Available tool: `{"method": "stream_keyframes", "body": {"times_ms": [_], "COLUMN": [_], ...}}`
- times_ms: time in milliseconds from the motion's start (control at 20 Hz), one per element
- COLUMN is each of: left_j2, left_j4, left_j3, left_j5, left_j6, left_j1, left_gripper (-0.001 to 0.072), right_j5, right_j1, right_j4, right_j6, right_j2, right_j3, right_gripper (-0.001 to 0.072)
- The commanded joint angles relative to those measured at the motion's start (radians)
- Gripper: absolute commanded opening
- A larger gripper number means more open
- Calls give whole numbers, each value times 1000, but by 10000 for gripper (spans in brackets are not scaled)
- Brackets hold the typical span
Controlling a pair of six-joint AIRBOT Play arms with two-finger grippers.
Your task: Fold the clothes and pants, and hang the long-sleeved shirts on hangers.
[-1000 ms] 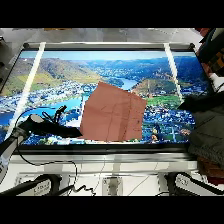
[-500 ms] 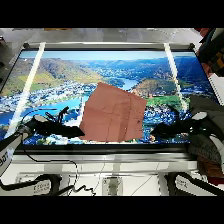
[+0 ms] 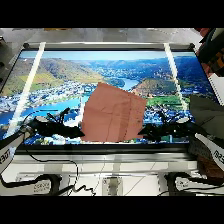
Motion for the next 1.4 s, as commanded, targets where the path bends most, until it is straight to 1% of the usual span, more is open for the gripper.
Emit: {"method": "stream_keyframes", "body": {"times_ms": [0, 50, 150, 300, 500, 600, 700, 800, 900, 1050, 1150, 1200, 1250, 1300, 1350], "left_j2": [0, 1, 12, 70, 258, 379, 510, 655, 808, 1005, 1087, 1103, 1100, 1078, 1045], "left_j4": [-10, -10, -18, -29, -48, -47, -46, -26, 26, 147, 182, 203, 227, 257, 278], "left_j3": [2, 8, 45, 173, 401, 500, 571, 605, 606, 605, 605, 605, 603, 599, 588], "left_j5": [-11, -20, -56, -136, -155, -154, -140, -68, 47, 211, 270, 270, 252, 204, 145], "left_j6": [5, 5, 5, 4, -16, -15, -14, -14, -15, -15, -24, -64, -142, -214, -262], "left_j1": [1, 1, 1, 1, 2, 2, 2, 2, 2, 2, 2, 2, 2, 2, 2], "left_gripper": [7, 6, 6, 5, 5, 5, 6, 5, 5, 5, 3, 3, 3, 3, 3], "right_j5": [-45, -27, 49, 171, 170, 161, 133, 89, 47, -29, -88, -116, -134, -141, -140], "right_j1": [29, 29, 29, 31, 71, 116, 180, 246, 303, 363, 391, 400, 406, 406, 406], "right_j4": [63, 87, 143, 172, 164, 146, 55, -60, -136, -141, -141, -143, -146, -148, -150], "right_j6": [-108, -169, -241, -254, -206, -204, -197, -153, -95, 12, 91, 139, 192, 255, 299], "right_j2": [-49, -49, -47, 8, 227, 354, 480, 592, 692, 809, 848, 847, 832, 803, 768], "right_j3": [-2, 6, 51, 180, 386, 493, 594, 662, 703, 717, 717, 716, 716, 712, 695], "right_gripper": [221, 18, 18, 16, 16, 16, 16, 16, 16, 16, 16, 16, 16, 16, 16]}}
